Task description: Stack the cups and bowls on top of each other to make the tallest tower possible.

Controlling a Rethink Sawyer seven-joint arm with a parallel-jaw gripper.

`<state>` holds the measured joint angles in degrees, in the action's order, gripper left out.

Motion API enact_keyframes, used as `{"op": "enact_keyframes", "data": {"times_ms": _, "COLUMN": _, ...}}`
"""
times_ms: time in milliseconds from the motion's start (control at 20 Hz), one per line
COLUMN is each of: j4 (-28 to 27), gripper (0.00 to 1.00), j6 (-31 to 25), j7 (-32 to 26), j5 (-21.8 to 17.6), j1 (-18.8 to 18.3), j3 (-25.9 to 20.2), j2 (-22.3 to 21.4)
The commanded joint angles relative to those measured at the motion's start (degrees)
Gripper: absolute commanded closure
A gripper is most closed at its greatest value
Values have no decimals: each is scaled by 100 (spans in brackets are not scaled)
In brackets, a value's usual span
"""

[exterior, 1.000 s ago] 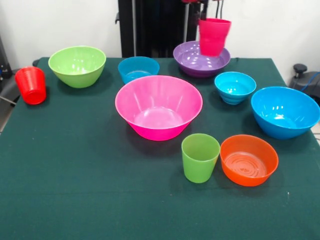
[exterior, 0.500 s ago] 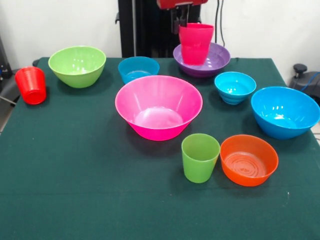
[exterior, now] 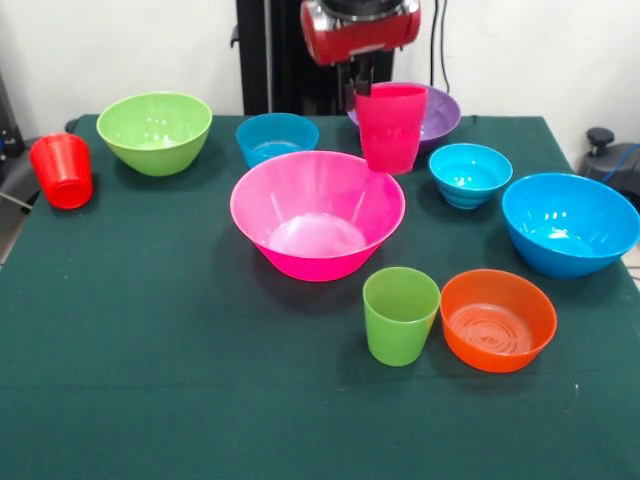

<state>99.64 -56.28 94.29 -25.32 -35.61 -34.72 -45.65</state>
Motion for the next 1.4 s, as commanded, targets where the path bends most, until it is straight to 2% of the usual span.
{"op": "enact_keyframes", "data": {"times_ms": 50, "j4": -1137, "gripper": 100, "j6": -550, "j7": -1961, "j5": -910, "j1": 22, "j3": -204, "j2": 1105}}
{"op": "enact_keyframes", "data": {"times_ms": 450, "j4": -1586, "gripper": 100, "j6": -1046, "j7": -2125, "j5": -1354, "j1": -14, "j3": -51, "j2": 1355}}
{"op": "enact_keyframes", "data": {"times_ms": 950, "j4": -1338, "gripper": 100, "j6": -1321, "j7": -2012, "j5": -1591, "j1": -216, "j3": -53, "j2": 1114}}
{"op": "enact_keyframes", "data": {"times_ms": 1200, "j4": -1232, "gripper": 100, "j6": -1062, "j7": -2000, "j5": -1767, "j1": -375, "j3": -86, "j2": 1330}}
{"op": "enact_keyframes", "data": {"times_ms": 1400, "j4": -1198, "gripper": 100, "j6": -527, "j7": -1830, "j5": -1951, "j1": -471, "j3": -80, "j2": 1806}}
